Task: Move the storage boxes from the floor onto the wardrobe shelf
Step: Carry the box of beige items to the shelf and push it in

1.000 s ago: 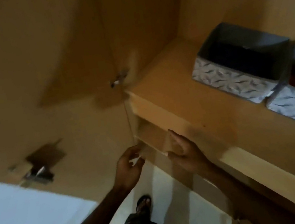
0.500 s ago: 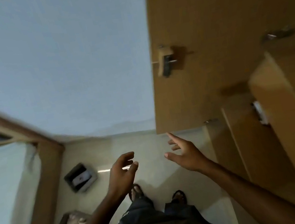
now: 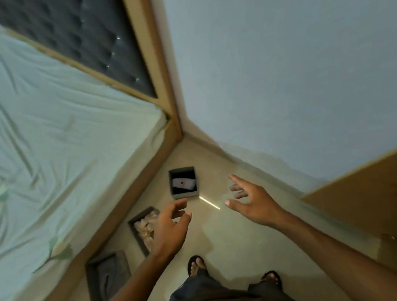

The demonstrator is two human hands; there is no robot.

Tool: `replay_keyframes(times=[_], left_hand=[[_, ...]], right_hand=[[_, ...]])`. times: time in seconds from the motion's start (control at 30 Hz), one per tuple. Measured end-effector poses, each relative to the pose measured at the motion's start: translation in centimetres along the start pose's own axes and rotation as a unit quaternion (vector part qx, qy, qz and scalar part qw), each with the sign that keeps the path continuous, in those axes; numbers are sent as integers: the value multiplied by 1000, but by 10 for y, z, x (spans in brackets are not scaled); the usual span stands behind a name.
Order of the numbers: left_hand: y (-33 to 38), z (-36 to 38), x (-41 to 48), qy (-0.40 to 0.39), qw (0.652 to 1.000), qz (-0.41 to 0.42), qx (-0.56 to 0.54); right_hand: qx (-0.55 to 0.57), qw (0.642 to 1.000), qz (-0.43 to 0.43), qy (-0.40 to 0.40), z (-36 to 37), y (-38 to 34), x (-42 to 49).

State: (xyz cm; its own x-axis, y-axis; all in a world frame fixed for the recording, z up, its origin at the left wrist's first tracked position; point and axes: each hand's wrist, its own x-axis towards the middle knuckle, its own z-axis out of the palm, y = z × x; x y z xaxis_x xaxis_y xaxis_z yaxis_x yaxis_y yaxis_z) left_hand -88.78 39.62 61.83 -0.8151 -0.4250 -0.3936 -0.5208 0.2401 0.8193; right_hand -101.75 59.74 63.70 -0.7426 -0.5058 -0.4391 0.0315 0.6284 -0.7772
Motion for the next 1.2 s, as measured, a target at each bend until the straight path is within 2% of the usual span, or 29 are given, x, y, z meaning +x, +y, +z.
replay_keyframes(times=[0.13, 0.3, 0.47, 0.6, 0.73, 1.0, 1.1, 1.2], left_hand=[[-44, -55, 9, 65, 996, -61, -25], [-85, -89, 6, 151, 974, -155, -73], [-158, -89, 23, 208, 933, -268, -120], [-228, -66, 49, 257, 876, -363, -189], [-314, -27, 87, 247, 837, -428, -237], [-498, 75, 168, 261, 793, -470, -288], [-551, 114, 189, 283, 791, -477, -258], [-590, 147, 196, 286, 777, -515, -222]], right_hand=[[-30, 996, -24, -85, 56, -37, 50], [-67, 981, -26, -178, 118, -63, 97], [-124, 954, -18, -272, 188, -51, 169], [-202, 924, -10, -326, 250, -13, 233], [-289, 879, -33, -377, 320, 39, 299], [-430, 787, -150, -415, 459, 185, 413], [-457, 771, -223, -383, 501, 225, 440], [-512, 732, -312, -325, 537, 253, 463]])
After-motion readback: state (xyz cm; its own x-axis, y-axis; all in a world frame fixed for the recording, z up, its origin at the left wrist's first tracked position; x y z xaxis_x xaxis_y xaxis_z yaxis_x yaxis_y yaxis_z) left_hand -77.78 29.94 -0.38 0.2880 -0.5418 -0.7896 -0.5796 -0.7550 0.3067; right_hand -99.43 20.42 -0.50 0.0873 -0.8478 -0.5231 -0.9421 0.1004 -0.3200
